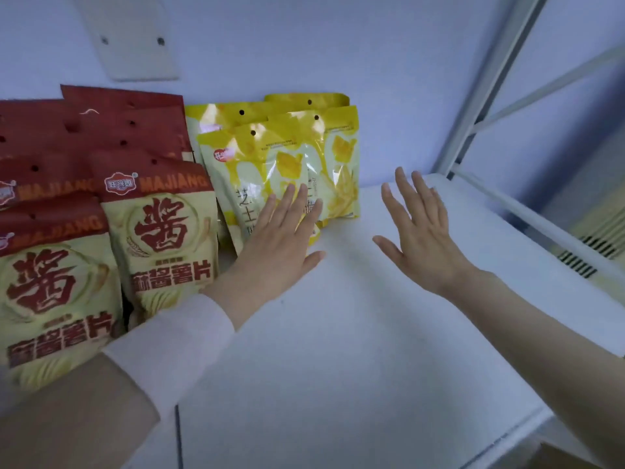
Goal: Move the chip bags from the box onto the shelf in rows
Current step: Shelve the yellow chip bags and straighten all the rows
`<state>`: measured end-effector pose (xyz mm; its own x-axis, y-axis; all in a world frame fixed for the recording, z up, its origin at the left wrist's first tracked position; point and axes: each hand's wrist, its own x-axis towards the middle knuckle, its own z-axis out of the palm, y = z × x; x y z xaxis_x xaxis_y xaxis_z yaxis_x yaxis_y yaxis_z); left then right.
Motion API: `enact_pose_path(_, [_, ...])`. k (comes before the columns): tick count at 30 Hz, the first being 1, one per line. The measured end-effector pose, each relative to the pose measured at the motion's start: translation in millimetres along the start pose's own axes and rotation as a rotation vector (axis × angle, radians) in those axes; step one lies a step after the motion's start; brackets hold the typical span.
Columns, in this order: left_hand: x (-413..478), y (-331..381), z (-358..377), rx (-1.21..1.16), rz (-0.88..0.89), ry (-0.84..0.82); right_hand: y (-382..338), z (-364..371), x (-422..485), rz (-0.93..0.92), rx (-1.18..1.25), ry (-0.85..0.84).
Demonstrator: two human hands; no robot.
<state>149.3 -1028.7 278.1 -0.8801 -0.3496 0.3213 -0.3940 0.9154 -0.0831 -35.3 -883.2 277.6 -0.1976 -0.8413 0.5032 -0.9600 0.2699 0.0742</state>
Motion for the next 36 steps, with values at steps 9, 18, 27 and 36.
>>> enact_pose_path(9, [-32,104,-16,-0.144,0.236,-0.006,-6,-70,-155,0.299,-0.135,-0.124])
enact_pose_path(18, [-76,291,-42,-0.242,0.505,-0.079,15,-165,-349,0.545,-0.239,-0.117])
enact_pose_path(27, [-176,510,-63,-0.263,0.677,-0.134,20,-266,-605,0.800,-0.194,-0.166])
enact_pose_path(36, [-246,677,-71,-0.288,0.920,-0.213,24,-329,-774,1.050,-0.262,-0.252])
